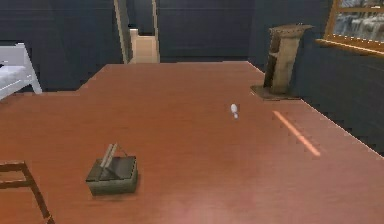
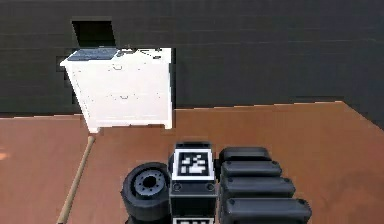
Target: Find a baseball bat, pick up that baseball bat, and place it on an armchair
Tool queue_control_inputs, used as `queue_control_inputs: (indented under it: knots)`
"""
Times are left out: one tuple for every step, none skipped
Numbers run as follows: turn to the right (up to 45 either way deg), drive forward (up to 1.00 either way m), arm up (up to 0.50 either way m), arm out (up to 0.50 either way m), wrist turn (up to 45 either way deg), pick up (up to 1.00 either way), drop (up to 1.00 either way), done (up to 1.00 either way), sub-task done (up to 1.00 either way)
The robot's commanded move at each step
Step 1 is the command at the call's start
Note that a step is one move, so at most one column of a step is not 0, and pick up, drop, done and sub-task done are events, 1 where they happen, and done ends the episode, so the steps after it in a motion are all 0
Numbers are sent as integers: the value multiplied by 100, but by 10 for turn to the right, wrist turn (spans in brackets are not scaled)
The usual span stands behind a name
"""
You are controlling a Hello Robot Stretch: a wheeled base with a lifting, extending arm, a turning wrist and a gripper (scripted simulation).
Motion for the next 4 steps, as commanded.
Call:
queue_control_inputs:
  knots:
    - [450,0,0,0,0,0,0,0,0]
    - [420,0,0,0,0,0,0,0,0]
    - [0,5,0,0,0,0,0,0,0]
    - [-450,0,0,0,0,0,0,0,0]
